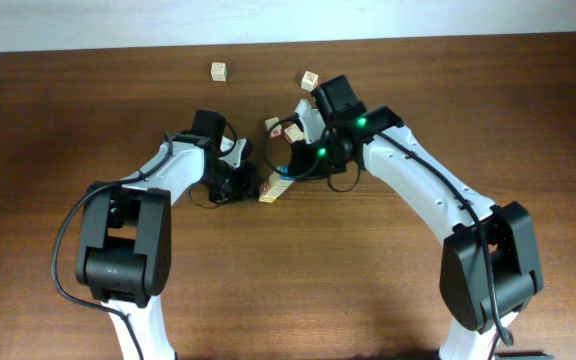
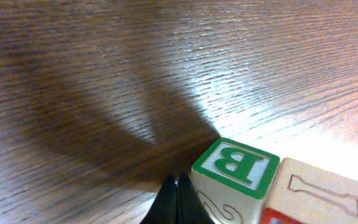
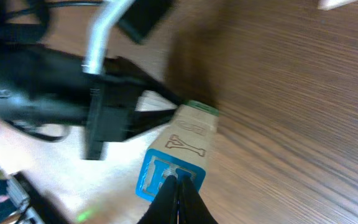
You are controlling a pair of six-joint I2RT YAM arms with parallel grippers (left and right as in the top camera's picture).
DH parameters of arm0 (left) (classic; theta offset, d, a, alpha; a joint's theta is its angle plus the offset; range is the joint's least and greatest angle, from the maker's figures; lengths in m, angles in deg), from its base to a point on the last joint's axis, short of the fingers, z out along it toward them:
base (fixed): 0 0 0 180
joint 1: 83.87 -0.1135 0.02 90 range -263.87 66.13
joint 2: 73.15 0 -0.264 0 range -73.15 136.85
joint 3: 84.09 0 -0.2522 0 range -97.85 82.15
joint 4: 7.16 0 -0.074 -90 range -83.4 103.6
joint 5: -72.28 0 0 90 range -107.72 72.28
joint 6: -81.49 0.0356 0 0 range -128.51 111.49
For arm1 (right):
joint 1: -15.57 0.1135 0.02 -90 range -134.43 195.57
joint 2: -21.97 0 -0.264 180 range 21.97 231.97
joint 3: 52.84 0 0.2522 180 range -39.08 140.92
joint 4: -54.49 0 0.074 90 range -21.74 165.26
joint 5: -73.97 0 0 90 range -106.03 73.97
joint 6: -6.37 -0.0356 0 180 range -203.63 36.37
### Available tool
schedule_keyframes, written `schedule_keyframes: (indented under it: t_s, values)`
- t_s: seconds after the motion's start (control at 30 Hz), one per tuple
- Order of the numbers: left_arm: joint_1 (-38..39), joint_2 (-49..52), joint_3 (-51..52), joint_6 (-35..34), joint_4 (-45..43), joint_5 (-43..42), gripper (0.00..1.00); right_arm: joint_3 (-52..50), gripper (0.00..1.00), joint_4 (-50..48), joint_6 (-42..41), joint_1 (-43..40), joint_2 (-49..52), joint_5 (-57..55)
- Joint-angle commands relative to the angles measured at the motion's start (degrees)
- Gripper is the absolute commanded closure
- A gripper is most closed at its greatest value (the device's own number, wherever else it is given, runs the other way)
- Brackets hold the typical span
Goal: Rotate 4 blocks
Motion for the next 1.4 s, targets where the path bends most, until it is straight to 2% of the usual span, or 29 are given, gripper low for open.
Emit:
schedule_keyframes:
  t_s: [0.0, 1.13, 1.37]
  values:
    - [2.3, 0.1, -0.2, 0.5, -0.5, -9.2, 1.0, -1.0, 0.96, 0.4, -0.4, 2.6, 2.2, 2.3]
    - [0.6, 0.1, -4.9, 0.5, 0.8, -3.3, 1.0, 2.4, 0.96, 7.0, -0.2, 1.0, 2.4, -3.7]
    - [0.6, 0.1, -7.3, 0.5, 2.1, 3.6, 1.0, 2.4, 0.96, 7.0, -0.2, 1.0, 2.4, -3.5]
